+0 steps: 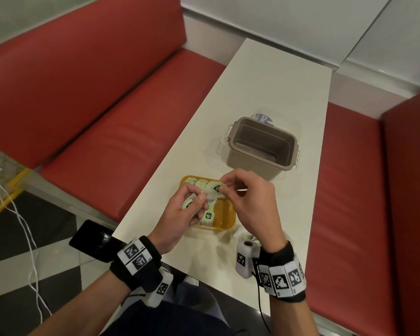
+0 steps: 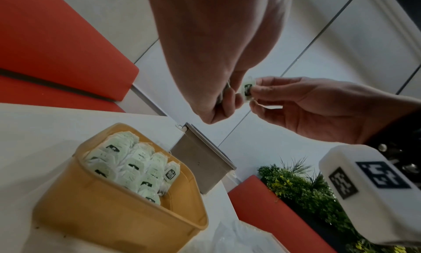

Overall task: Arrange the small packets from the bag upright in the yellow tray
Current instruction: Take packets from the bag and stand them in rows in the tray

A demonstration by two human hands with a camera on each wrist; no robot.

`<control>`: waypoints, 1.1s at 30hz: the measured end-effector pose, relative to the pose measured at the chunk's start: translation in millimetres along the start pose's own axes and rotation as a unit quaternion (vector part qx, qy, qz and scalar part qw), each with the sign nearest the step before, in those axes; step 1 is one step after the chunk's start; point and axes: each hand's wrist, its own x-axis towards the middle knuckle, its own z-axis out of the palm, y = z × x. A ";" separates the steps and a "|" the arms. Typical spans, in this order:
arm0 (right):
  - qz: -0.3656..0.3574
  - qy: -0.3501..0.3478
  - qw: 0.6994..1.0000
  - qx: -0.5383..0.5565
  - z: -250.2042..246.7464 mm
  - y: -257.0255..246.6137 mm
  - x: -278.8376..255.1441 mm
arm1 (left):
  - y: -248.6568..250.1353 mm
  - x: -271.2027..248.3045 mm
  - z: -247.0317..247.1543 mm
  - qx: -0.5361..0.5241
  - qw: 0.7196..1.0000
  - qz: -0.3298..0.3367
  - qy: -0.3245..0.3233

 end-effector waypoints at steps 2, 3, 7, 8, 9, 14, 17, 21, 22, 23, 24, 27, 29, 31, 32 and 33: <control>-0.032 0.007 0.999 -0.036 4.6 1.5 0.4 | -4.0 1.3 1.2 0.011 1.000 -0.004 -0.006; -0.042 0.003 0.998 -0.046 6.2 2.8 1.1 | -6.2 2.4 1.5 0.015 1.000 -0.007 -0.007; -0.043 0.012 0.996 -0.071 5.1 20.6 12.4 | -15.0 8.9 -3.5 0.026 0.999 -0.028 0.024; -0.034 0.019 0.996 -0.077 3.9 28.5 17.6 | -18.3 10.9 -7.8 0.031 0.998 -0.033 0.043; -0.022 0.025 0.996 -0.085 3.2 37.0 23.2 | -22.5 13.0 -13.7 0.043 0.996 -0.036 0.066; 0.054 -0.034 0.979 -0.192 16.5 78.9 45.1 | -41.4 19.8 -45.1 0.177 0.966 -0.036 0.187; 0.093 -0.096 0.955 -0.265 35.3 94.5 49.4 | -48.3 18.8 -56.8 0.225 0.948 -0.063 0.218; 0.096 -0.142 0.930 -0.325 58.7 104.8 53.9 | -57.3 17.4 -63.0 0.271 0.933 -0.105 0.212; 0.092 -0.146 0.926 -0.336 63.7 106.1 54.8 | -60.1 17.7 -64.0 0.280 0.931 -0.111 0.208; 0.089 -0.148 0.922 -0.346 67.9 106.4 55.7 | -62.3 18.2 -64.7 0.285 0.930 -0.113 0.203; 0.086 -0.147 0.919 -0.355 71.5 106.9 56.5 | -64.3 18.6 -65.4 0.289 0.930 -0.113 0.198; 0.085 -0.123 0.917 -0.369 79.8 107.6 59.8 | -66.3 18.4 -66.6 0.298 0.929 -0.108 0.190; 0.089 -0.100 0.917 -0.376 84.5 107.9 60.6 | -65.0 18.4 -67.2 0.304 0.928 -0.102 0.190; 0.093 -0.081 0.916 -0.382 88.6 109.2 59.3 | -64.2 18.6 -67.8 0.303 0.929 -0.101 0.188; 0.095 -0.075 0.915 -0.384 90.8 110.1 58.5 | -64.4 19.2 -68.7 0.303 0.929 -0.101 0.188; 0.096 -0.069 0.916 -0.384 92.4 110.5 57.6 | -64.4 19.3 -69.8 0.303 0.928 -0.102 0.189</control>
